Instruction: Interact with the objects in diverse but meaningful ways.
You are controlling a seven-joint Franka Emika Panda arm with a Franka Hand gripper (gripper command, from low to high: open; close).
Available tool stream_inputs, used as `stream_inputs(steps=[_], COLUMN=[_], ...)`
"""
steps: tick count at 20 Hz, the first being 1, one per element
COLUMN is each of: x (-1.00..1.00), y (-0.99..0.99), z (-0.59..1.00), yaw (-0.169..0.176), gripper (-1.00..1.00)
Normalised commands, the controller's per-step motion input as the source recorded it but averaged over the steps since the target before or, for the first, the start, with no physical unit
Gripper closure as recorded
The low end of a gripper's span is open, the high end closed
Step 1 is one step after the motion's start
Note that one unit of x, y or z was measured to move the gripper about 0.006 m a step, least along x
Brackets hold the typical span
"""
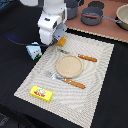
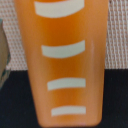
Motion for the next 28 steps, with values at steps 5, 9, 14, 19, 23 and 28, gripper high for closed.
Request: stream_inputs(steps=[5,9,14,19,23,28], x=[0.02,0.04,0.05,0.10,0.22,0.14], y=[0.08,0.08,0.06,0.18,0.66,0.73], z=[-0.31,-0.27,-0.26,-0.07,0.55,0.46], yaw=[0.007,0.011,0.011,0.033,0.084,0.100], gripper=[1.00,1.00,1.00,1.00,1.00,1.00])
